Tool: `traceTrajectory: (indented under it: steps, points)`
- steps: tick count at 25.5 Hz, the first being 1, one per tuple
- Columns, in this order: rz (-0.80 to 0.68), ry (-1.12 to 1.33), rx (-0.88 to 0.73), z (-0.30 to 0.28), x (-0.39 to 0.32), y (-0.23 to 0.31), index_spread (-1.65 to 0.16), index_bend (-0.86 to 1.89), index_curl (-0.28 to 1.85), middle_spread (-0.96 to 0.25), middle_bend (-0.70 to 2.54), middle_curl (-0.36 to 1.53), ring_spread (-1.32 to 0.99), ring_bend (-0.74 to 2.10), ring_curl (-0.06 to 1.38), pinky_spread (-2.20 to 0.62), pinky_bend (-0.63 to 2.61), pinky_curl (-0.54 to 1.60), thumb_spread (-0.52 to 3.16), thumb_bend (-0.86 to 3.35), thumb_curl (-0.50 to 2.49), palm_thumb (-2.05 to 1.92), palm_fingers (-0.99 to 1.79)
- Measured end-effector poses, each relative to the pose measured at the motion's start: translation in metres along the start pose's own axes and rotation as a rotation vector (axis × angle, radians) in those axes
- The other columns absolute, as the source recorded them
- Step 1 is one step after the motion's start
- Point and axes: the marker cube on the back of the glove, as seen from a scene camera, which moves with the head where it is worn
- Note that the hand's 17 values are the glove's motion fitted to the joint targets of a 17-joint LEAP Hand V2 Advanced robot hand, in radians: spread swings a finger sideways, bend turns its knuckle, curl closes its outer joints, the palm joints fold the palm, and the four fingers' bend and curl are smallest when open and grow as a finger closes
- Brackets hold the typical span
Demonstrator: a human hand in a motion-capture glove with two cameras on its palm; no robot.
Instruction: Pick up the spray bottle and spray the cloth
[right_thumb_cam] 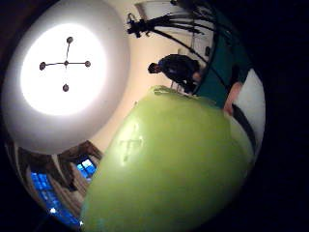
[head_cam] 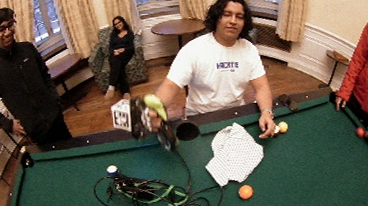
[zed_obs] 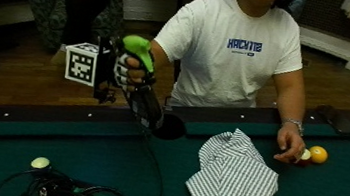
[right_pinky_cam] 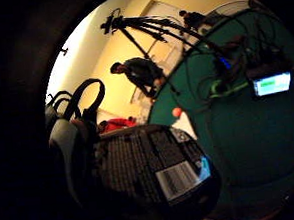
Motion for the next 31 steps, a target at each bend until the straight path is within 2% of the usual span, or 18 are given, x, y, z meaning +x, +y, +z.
traceTrajectory:
  steps: [6, 12, 21, 31]
  points:
    - [-0.028, -0.093, -0.045, -0.005, -0.089, -0.013, -0.25, 0.5, 0.48, -0.2, 0.69, 0.53, -0.2, 0.67, 0.44, -0.25, 0.34, 0.38, 0.43, -0.01, 0.62, 0.93, 1.38]
    - [-0.015, -0.08, -0.101, 0.0, -0.13, -0.025, -0.24, 0.46, 0.49, -0.2, 0.66, 0.52, -0.2, 0.68, 0.45, -0.27, 0.37, 0.38, 0.41, -0.02, 0.66, 0.94, 1.36]
    - [0.095, 0.327, -0.243, 0.045, -0.131, -0.019, -0.25, 0.45, 0.52, -0.2, 0.7, 0.54, -0.21, 0.69, 0.46, -0.3, 0.38, 0.38, 0.36, -0.03, 0.7, 0.94, 1.39]
    - [0.286, 0.617, -0.568, 0.12, -0.11, -0.013, -0.25, 0.46, 0.54, -0.2, 0.71, 0.55, -0.21, 0.7, 0.47, -0.3, 0.38, 0.39, 0.32, -0.03, 0.73, 0.94, 1.39]
